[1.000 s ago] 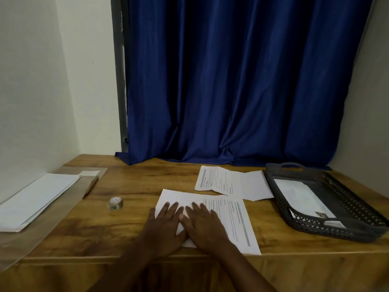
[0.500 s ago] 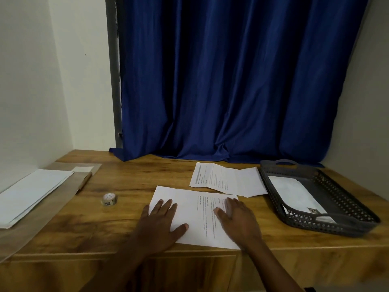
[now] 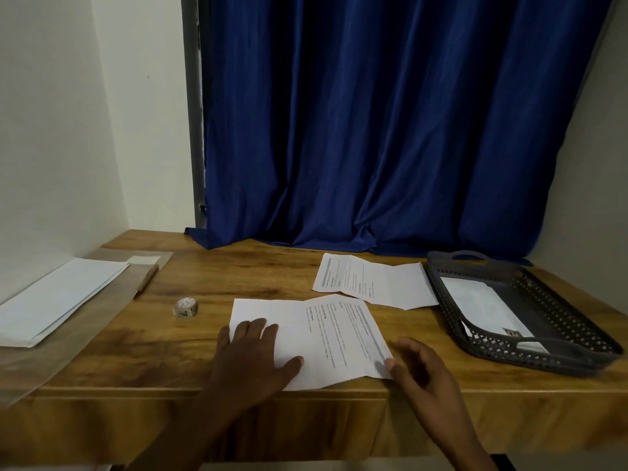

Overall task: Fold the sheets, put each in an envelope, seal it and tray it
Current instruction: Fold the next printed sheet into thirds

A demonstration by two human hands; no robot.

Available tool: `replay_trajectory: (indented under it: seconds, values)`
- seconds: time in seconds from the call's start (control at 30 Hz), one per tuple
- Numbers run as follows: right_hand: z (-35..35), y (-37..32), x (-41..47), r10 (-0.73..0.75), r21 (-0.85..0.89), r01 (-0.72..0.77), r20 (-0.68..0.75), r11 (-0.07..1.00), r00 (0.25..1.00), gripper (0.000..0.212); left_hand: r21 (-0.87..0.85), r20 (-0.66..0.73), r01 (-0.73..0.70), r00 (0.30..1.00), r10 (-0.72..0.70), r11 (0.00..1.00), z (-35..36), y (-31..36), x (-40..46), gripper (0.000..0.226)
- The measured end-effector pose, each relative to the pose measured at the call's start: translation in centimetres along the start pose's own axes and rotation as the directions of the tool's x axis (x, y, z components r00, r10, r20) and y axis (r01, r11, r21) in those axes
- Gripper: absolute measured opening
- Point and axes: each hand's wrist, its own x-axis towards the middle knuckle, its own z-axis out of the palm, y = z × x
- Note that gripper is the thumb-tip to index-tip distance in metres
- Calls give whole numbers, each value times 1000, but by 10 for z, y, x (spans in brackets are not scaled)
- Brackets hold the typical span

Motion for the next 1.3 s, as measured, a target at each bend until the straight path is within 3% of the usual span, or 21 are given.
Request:
replay_trajectory:
  seconds: [0.13, 0.2, 0.27, 0.4, 0.5, 0.63, 0.73, 0.8, 0.87, 0.93, 0.97, 1.03, 1.1, 1.17, 1.23, 1.3]
  values:
    - [9, 4, -25, -268, -133, 246, -185, 960, 945, 15, -14, -78, 13, 997, -14, 1000, 3, 4, 0, 113]
    - [21, 1, -35, -402, -218, 373, -108, 902, 909, 7, -35, -115, 25, 993, -29, 999, 4, 6, -1, 120]
    - [34, -2, -40, -385, -283, 368, -4, 886, 923, 24, -54, -111, 28, 993, -34, 998, 5, 5, -1, 124]
    - [52, -10, -37, -266, -437, 254, 33, 863, 963, 58, -77, -40, 23, 999, -26, 997, 7, 4, 1, 140]
    - [57, -16, -38, -255, -437, 211, -44, 874, 966, 43, -80, -12, 3, 1000, -4, 997, 6, 4, 0, 135]
    - [57, -31, -44, -104, -120, 93, -88, 988, 991, 24, -59, 16, -24, 1000, 25, 998, 6, 3, -1, 126]
    - [56, -43, -39, 40, 247, -9, -119, 969, 992, 23, -47, 31, -37, 999, 39, 998, 5, 4, -1, 131]
    - [57, -49, -31, 177, 520, -102, -96, 848, 980, 27, -45, 50, -43, 998, 45, 998, 3, 4, 0, 134]
    - [57, -51, -18, 272, 756, -142, -49, 639, 961, 51, -48, 64, -41, 997, 44, 998, 1, 5, 1, 137]
    - [58, -54, -7, 251, 863, -151, 30, 482, 968, 77, -49, 69, -40, 997, 43, 998, 1, 5, 1, 136]
    - [60, -54, -3, 211, 868, -154, 58, 472, 976, 88, -50, 70, -38, 997, 42, 998, 3, 4, 2, 136]
    - [68, -57, 1, 147, 783, -190, 126, 593, 981, 101, -58, 70, -32, 997, 36, 998, 6, 3, 4, 133]
    - [81, -54, 4, 97, 567, -175, 166, 805, 981, 80, -56, 60, -35, 997, 38, 998, 8, 3, 4, 130]
    - [91, -53, 8, 16, 299, -80, 211, 951, 977, 60, -60, 60, -29, 998, 33, 998, 7, 2, 3, 127]
    - [95, -59, 10, -101, 101, 73, 312, 992, 945, 56, -116, 53, -21, 998, 27, 993, 6, 2, 3, 116]
    - [96, -63, 10, -186, -68, 240, 442, 968, 877, 69, -267, 31, 6, 1000, 2, 964, 0, 0, 4, 93]
